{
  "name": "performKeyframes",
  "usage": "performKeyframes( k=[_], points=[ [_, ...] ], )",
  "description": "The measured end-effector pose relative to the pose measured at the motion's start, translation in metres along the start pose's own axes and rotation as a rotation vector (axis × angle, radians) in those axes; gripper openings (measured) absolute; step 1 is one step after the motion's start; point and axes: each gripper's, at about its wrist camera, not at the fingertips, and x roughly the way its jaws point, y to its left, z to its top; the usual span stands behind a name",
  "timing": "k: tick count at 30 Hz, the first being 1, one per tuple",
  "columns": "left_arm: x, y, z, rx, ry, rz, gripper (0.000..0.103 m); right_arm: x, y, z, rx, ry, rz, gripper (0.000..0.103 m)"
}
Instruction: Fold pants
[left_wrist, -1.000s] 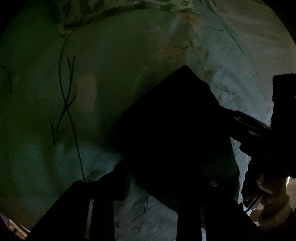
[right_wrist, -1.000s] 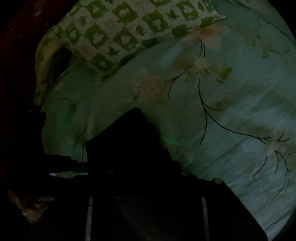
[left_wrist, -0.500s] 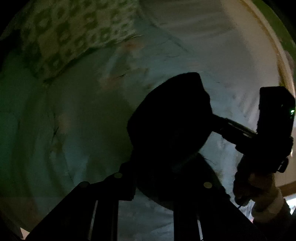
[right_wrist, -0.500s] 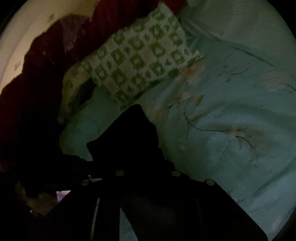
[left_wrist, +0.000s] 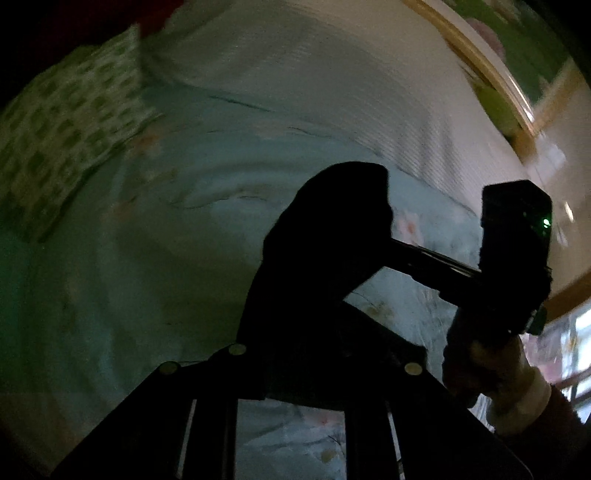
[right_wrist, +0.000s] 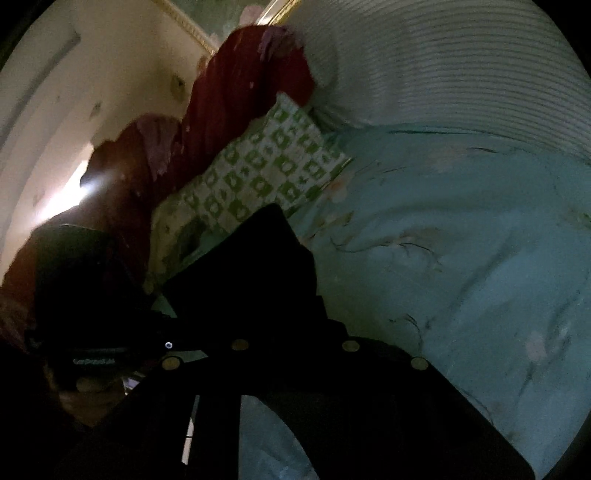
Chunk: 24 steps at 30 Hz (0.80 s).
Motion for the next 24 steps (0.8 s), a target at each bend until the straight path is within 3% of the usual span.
performKeyframes(
  k=[7, 14, 24],
  points=[
    [0.022, -0.063, -0.011, 0.161, 0.049, -0.032, 0.013, -0.052, -0.027, -0.039, 0.099, -0.117, -0.013, 0.017],
    [0.043, -0.126, -0.043, 0.341, 0.110, -0.041, 0.013, -0.087, -0.047, -0.078, 0.181, -0.202, -0.032, 0.017],
    [0.086, -0.172, -0.086, 0.506, 0.182, -0.028, 0.013, -0.112, -0.074, -0.130, 0.302, -0.264, -0.077, 0.017]
  ],
)
